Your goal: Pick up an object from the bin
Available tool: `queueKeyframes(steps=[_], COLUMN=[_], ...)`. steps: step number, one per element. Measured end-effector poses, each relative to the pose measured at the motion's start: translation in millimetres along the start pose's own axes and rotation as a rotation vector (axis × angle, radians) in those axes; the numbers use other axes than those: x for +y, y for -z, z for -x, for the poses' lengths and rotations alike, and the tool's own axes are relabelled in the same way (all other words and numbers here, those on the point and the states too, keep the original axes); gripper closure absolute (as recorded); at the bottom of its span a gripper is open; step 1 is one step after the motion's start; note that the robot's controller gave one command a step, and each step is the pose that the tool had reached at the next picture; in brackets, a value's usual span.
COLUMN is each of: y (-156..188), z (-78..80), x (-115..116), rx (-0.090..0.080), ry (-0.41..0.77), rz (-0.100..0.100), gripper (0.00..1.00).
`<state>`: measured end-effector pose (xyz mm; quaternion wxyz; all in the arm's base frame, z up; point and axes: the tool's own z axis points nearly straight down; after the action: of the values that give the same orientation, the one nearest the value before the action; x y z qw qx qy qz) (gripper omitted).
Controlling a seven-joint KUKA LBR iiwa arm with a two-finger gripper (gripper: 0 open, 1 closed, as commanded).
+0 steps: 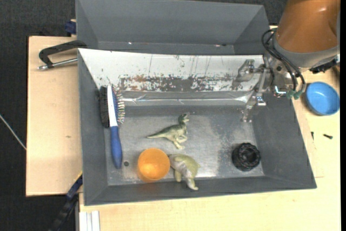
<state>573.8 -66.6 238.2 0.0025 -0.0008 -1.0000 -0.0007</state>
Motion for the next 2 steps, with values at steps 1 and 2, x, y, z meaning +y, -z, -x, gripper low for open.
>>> queueKeyframes(steps=[1, 2], y=[-105.0, -165.7], z=[-10.6, -4.1], x=[38.3, 139.0], rx=[0.001, -0.013], ry=[-0.004, 0.151], rz=[0.002, -0.002], gripper=[0.00, 0.00])
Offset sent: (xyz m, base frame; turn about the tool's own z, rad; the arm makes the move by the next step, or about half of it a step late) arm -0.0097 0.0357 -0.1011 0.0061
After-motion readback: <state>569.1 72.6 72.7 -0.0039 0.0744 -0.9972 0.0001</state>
